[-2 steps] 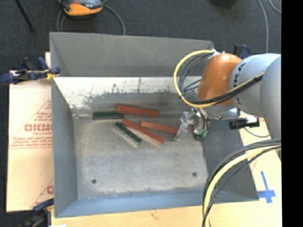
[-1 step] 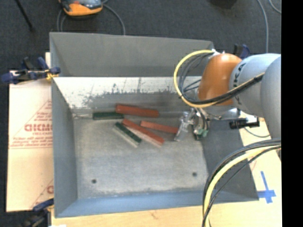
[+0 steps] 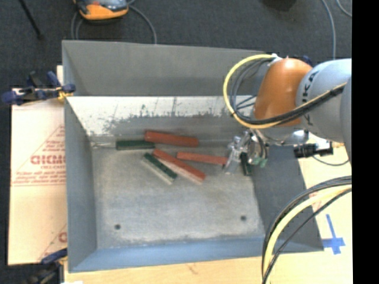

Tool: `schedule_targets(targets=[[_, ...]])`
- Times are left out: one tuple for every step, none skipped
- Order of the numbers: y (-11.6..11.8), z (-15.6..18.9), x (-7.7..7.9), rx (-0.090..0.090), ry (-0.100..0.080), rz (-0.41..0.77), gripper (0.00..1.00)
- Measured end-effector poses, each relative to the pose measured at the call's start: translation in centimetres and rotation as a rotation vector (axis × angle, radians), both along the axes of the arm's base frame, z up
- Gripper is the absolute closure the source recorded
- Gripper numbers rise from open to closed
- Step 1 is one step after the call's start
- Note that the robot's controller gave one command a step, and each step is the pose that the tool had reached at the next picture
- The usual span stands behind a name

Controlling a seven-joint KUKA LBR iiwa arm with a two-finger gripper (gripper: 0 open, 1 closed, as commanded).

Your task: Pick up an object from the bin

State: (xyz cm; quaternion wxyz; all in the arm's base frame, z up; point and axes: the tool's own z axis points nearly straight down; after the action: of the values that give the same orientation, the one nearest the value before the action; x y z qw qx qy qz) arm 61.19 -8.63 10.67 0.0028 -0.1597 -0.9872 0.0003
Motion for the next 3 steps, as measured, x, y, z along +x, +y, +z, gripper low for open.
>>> schedule_targets(targets=[[-1.8,6.3,-1.3,-0.001,-0.006,0.012,1.00],[-0.5,12.3,-2.0,-0.003,-0.007,-0.057,1.00],[0.8,1.8,-1.9,-0.003,-0.014,0.054,0.00]])
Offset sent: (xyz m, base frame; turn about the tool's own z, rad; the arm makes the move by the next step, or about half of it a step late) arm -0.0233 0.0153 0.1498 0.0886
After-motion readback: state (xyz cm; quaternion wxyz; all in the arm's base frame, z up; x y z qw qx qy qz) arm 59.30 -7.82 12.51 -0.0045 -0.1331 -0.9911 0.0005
